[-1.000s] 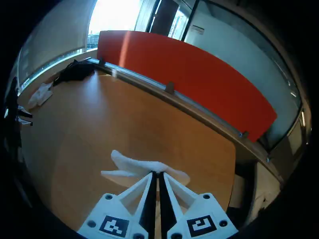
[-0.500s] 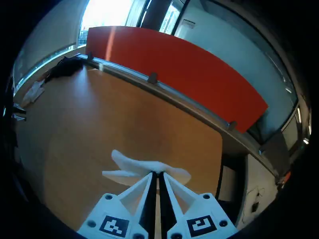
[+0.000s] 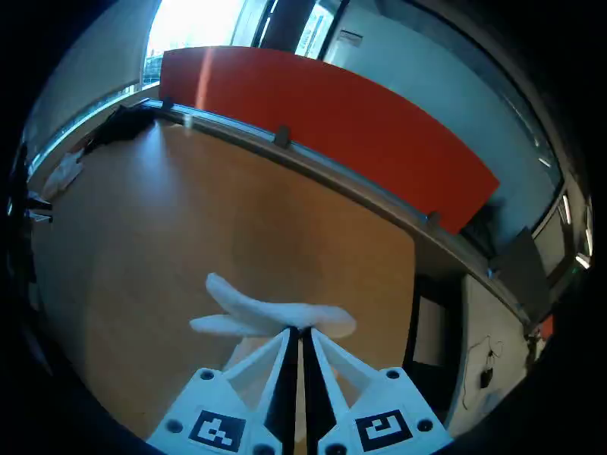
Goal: Fold towel
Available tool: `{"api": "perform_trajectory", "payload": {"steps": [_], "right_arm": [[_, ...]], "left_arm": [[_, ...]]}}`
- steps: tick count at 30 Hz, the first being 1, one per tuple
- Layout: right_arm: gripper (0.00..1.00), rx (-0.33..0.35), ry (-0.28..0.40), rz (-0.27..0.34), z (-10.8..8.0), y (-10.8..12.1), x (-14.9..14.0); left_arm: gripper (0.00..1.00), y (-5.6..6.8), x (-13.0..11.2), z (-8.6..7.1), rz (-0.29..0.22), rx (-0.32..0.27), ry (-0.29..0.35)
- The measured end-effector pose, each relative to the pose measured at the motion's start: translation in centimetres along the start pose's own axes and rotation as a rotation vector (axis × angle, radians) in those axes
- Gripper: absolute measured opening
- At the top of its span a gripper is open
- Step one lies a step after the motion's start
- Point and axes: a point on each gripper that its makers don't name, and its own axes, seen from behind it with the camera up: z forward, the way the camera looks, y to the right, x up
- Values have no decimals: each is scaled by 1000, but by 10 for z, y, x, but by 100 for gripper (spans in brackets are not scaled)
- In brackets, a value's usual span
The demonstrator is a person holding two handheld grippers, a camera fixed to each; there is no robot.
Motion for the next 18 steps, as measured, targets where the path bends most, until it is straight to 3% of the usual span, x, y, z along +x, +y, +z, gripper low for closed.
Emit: {"api": "perform_trajectory", "payload": {"steps": [13,18], "right_arm": [[4,-21,-107,75,-18,-5,-87],[4,-25,-120,99,-21,-12,-105]], "left_arm": [[84,4,-5,-1,15,-17,-4],[83,2,-5,-1,21,-16,-5]]}}
